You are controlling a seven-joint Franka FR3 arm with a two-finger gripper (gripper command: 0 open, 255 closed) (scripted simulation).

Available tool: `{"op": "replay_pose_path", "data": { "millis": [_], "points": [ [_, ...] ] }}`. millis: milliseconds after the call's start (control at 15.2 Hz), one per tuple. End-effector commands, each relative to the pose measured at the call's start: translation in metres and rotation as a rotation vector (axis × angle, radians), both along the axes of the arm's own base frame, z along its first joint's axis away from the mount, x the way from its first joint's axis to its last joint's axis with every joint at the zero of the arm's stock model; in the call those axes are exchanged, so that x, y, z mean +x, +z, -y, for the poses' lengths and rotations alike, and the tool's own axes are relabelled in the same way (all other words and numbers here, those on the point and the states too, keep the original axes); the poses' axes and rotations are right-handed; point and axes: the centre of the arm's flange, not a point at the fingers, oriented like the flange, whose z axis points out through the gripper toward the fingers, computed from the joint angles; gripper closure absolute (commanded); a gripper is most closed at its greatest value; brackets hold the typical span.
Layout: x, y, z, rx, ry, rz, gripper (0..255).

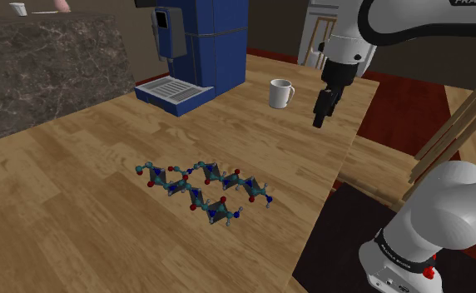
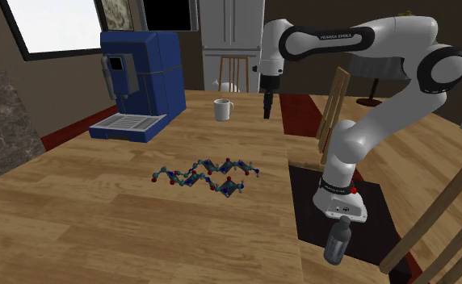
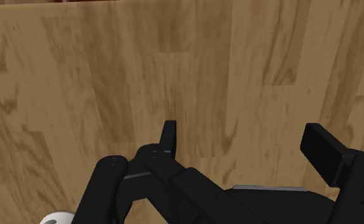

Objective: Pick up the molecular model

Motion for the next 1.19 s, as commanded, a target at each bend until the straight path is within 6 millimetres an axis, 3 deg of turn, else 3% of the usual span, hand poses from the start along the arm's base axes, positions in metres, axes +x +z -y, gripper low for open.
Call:
{"op": "replay_pose_path", "data": {
  "millis": [0,1122],
  "points": [
    [0.0,0.0,0.0,0.0,0.0,0.0,0],
    [0.07,-0.042,-0.208,0.031,0.083,-0.059,0]
  ]
}}
